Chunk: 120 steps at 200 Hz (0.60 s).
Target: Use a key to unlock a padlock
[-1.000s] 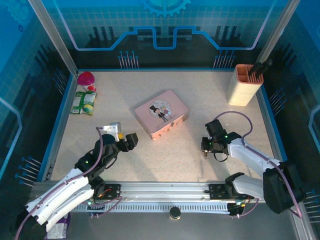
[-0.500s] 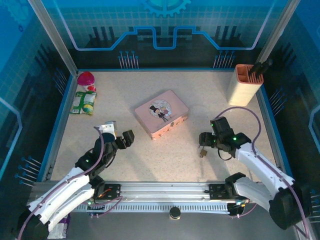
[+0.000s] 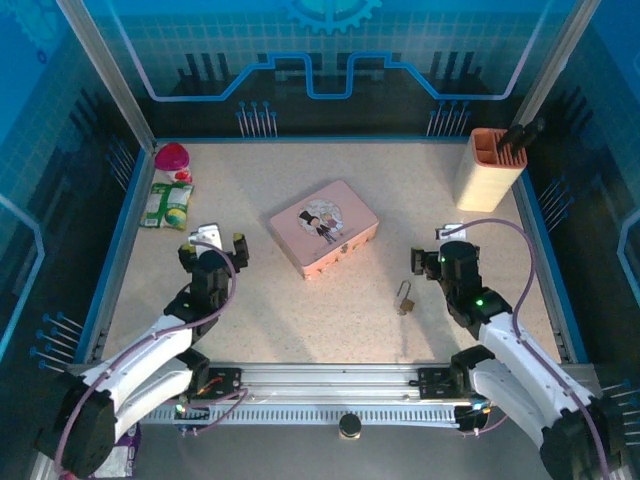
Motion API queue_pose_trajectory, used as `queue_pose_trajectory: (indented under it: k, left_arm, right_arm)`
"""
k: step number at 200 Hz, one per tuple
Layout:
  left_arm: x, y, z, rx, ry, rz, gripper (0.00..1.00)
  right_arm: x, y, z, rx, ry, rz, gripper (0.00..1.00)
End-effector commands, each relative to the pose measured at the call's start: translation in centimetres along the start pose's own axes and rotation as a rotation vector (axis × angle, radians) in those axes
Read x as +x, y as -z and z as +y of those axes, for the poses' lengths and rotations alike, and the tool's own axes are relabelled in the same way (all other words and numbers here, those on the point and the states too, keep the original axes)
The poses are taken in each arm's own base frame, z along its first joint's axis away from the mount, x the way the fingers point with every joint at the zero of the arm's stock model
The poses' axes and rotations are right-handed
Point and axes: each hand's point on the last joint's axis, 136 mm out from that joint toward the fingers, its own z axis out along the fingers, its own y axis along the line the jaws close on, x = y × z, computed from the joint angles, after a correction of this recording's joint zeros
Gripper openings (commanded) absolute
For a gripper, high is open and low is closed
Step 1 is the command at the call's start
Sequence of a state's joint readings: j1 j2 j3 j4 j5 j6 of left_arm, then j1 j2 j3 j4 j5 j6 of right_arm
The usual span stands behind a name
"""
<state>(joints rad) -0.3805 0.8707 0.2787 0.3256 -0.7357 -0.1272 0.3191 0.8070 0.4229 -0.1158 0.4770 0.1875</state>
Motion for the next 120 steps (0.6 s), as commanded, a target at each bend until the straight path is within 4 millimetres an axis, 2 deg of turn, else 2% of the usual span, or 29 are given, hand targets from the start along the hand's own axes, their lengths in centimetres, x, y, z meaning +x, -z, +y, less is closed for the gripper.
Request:
queue_pose_trajectory:
  k: [1,21,29,79,120]
  left_arm:
    - [-0.6,-0.7,0.7,0.006,-0.04,-0.107,0.99]
    - [1.0,-2.0,0.7,0.01,-0.082,-0.052,0.99]
    - [1.5,-2.5,0.5,0.012,-0.108,-0.036,0.99]
    - [1.1,-4.3,-2.0,0.131,-0.176,-0.079,0.99]
    - [0.9,-5.2,-4.0,0.233,-0.179,-0.148,0.99]
  right_arm:
    - [-1.6,-2.1,-1.0,0.07,0.062,-0.097,1.0]
    - [-0.6,-4.0,-0.4,0.062,0.095,-0.076,1.0]
    - [-0.9,-4.5,-0.1,0.052,0.096,-0.107,1.0]
    - [-2.7,-6.0,2.0,-0.064,0.128,-0.258,1.0]
    - [-3.9,-7.1,2.6,-0.112,0.143,-0.328,1.0]
